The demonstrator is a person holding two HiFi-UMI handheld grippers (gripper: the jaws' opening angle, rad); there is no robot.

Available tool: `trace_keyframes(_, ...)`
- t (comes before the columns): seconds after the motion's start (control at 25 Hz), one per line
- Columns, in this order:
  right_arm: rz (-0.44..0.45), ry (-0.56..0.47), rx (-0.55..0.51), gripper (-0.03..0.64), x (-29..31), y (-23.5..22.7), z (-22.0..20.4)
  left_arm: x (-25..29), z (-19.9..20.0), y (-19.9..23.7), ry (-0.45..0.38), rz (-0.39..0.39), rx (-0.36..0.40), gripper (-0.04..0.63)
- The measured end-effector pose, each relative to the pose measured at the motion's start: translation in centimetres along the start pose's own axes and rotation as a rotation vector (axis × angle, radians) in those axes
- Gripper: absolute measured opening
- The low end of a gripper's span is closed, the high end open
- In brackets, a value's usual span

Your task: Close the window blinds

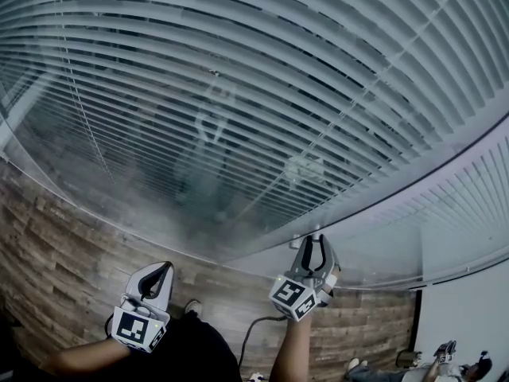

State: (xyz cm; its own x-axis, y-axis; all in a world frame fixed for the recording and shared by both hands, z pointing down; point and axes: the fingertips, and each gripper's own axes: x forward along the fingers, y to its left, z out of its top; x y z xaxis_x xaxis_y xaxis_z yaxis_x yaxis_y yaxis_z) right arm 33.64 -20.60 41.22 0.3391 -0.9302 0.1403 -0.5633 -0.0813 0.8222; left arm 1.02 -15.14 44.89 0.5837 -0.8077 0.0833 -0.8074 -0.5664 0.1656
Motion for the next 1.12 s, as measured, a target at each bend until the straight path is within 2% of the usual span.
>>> trace_keyframes(0.08,0.007,-0.008,0.065,0.128,0.0,-0.2,0.0,0.0,0.0,0.1,0.001,0.001,-0.003,0.002)
trace_keyframes(0.12,0.032,-0.024,0.17,0.127,0.0,-0.3,-0.1,0.1,0.0,0.1,0.001,0.002,-0.004,0.002)
trace_keyframes(0.24,0.136,-0.09,0.681,0.127,0.1,-1.1,-0.7,0.2,0.0,0.0,0.004,0.001,-0.007,0.002)
trace_keyframes(0.28,0.156,-0.106,0.82,0.127,0.2,-1.4,-0.9,0.3,0.0,0.0,0.004,0.0,-0.007,0.002)
trace_keyframes(0.36,0.182,-0.126,1.014,0.127,0.2,-1.6,-1.2,0.3,0.0,0.0,0.004,-0.001,-0.008,0.002)
trace_keyframes(0.48,0.228,-0.146,1.24,0.127,0.3,-1.8,-1.5,0.3,0.0,-0.2,0.005,-0.007,-0.009,0.002)
trace_keyframes(0.72,0.323,-0.162,1.592,0.127,0.5,-2.1,-1.8,0.4,-0.2,-0.5,0.011,-0.016,-0.013,0.002)
trace_keyframes(0.88,0.329,-0.128,1.796,0.127,0.5,-1.9,-2.8,0.4,-0.4,-0.5,0.018,-0.016,-0.023,0.002)
trace_keyframes(1.04,0.336,-0.135,1.853,0.127,0.7,-2.0,-3.1,0.2,-0.4,-0.4,0.017,-0.015,-0.029,0.002)
trace_keyframes(1.12,0.34,-0.144,1.797,0.129,0.6,-2.0,-2.6,0.0,-0.4,-0.3,0.015,-0.013,-0.033,0.002)
